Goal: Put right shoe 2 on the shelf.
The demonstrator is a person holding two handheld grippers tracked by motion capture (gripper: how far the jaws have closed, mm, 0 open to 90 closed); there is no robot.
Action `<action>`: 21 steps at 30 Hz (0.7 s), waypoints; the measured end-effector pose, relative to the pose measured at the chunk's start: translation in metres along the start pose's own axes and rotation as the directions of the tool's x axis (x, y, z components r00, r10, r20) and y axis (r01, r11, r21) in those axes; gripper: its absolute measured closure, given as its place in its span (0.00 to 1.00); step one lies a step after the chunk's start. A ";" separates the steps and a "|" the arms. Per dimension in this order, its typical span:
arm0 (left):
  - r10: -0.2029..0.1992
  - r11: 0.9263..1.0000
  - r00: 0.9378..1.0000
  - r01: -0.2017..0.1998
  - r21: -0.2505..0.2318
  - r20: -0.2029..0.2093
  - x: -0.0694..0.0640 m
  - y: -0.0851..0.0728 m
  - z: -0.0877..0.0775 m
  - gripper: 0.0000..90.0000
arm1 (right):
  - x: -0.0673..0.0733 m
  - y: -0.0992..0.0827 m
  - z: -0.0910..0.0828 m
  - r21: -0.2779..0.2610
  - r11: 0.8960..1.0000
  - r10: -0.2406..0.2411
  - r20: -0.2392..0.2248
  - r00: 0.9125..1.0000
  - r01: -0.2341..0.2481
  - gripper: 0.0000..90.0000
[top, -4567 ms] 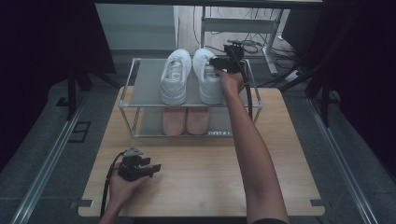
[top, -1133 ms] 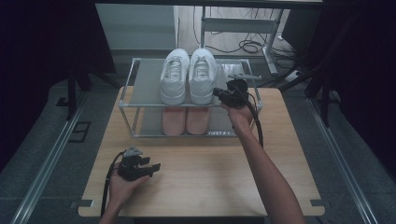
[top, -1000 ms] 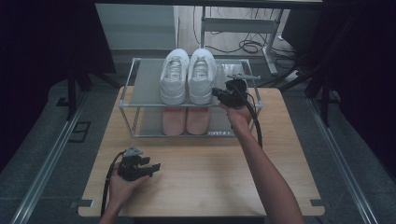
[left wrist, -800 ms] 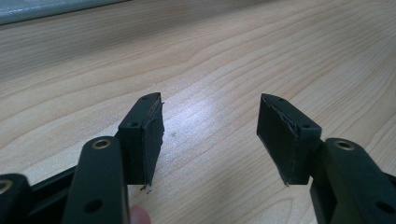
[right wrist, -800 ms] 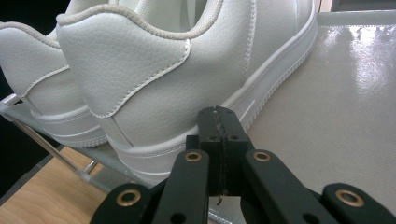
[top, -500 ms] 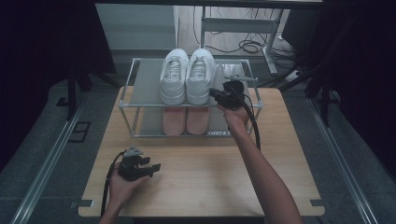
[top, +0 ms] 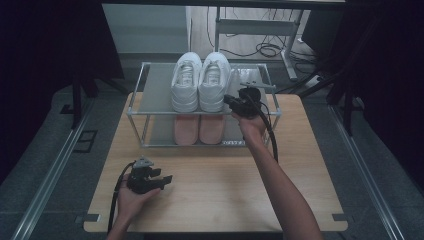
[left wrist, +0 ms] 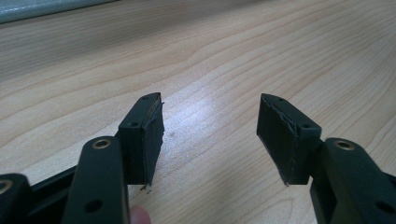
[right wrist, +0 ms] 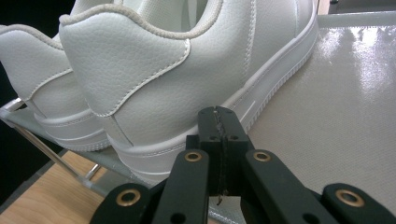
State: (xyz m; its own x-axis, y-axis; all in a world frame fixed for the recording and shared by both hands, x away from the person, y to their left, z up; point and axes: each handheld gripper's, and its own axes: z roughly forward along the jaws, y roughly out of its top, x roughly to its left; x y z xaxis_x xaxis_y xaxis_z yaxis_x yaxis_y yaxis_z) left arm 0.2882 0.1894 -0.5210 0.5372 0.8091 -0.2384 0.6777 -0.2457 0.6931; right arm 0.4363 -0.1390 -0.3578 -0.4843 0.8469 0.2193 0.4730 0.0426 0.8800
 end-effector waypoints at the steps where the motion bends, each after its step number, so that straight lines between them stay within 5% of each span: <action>1: 0.000 1.000 1.000 0.000 0.000 0.000 0.000 0.000 0.000 0.46 | 0.000 0.000 0.000 -0.001 1.000 0.005 0.000 1.000 -0.005 1.00; 21: -0.010 1.000 1.000 0.010 -0.006 -0.001 0.004 0.000 -0.002 0.46 | -0.003 0.000 -0.006 -0.014 1.000 -0.003 -0.024 1.000 0.003 0.96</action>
State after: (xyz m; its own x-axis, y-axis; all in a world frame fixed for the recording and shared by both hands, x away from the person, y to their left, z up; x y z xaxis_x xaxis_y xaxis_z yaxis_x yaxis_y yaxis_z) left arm 0.2892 0.1933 -0.5206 0.5301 0.8119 -0.2445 0.6797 -0.2346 0.6949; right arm 0.4333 -0.1446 -0.3561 -0.5035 0.8338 0.2264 0.4614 0.0380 0.8864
